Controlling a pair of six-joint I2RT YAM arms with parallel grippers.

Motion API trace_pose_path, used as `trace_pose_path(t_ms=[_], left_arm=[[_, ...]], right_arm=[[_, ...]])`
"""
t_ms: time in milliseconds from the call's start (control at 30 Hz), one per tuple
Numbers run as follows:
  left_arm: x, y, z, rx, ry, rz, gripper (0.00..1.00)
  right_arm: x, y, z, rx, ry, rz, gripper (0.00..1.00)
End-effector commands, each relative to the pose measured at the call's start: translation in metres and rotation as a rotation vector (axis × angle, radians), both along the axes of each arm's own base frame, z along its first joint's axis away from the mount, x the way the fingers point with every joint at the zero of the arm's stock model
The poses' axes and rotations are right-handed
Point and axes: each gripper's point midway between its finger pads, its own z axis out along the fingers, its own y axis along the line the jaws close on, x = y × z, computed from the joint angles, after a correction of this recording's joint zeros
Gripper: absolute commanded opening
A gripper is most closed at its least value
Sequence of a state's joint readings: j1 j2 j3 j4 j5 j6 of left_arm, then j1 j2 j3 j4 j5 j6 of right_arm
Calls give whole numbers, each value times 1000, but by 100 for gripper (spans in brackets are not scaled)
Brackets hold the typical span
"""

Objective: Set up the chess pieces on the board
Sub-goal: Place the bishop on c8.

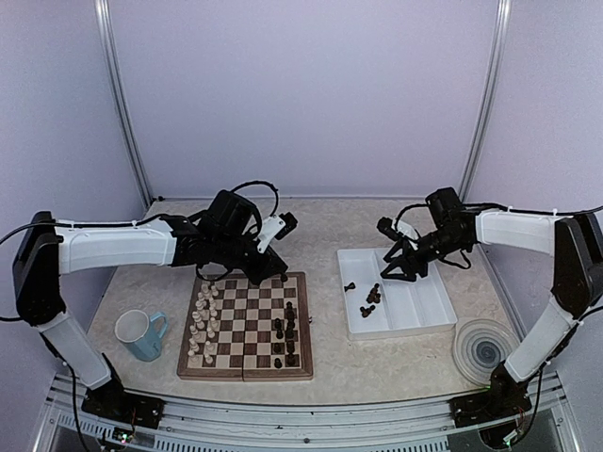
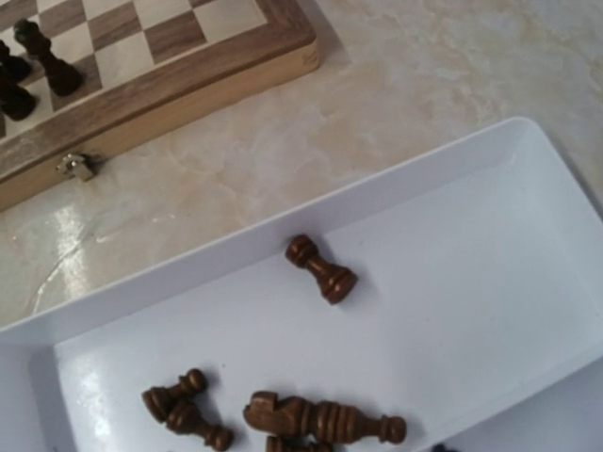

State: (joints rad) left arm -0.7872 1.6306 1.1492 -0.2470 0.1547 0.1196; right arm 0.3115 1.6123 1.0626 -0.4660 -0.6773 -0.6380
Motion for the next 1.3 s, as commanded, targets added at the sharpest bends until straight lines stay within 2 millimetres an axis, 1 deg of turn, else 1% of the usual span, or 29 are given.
trace_pose_path(t_ms=[0,67,100,167,267,500,667,900,1067,1267], left_arm=[[7,-8,-10,-16,12,-7,2],[7,-13,-15,-13,34,-17,1],[7,-15,-22,-3,54,-24,1],[5,-18,-28,3,76,-33,1],[3,-18,-40,20,100,-37,1],[-5,-23,-60,67,124,-57,2],[-4,-25,-66,85,125,-45,6],[-7,-26,-78,131,130,-43,6],[-4,-23,-80,156,112,-24,6],[-7,-24,-82,164,122,-32,12]], right_arm=[[-5,4,-3,16,31,28,57],[-6,5,-5,11,37,33,57],[-7,5,-6,8,40,35,57],[-7,5,-7,6,39,38,57],[-8,5,-7,4,38,40,57],[-9,5,-10,-3,42,46,57],[-10,6,-11,-8,40,52,57],[-11,7,-16,-17,51,56,57],[-12,9,-18,-23,53,63,57],[-14,10,-21,-27,62,70,57]])
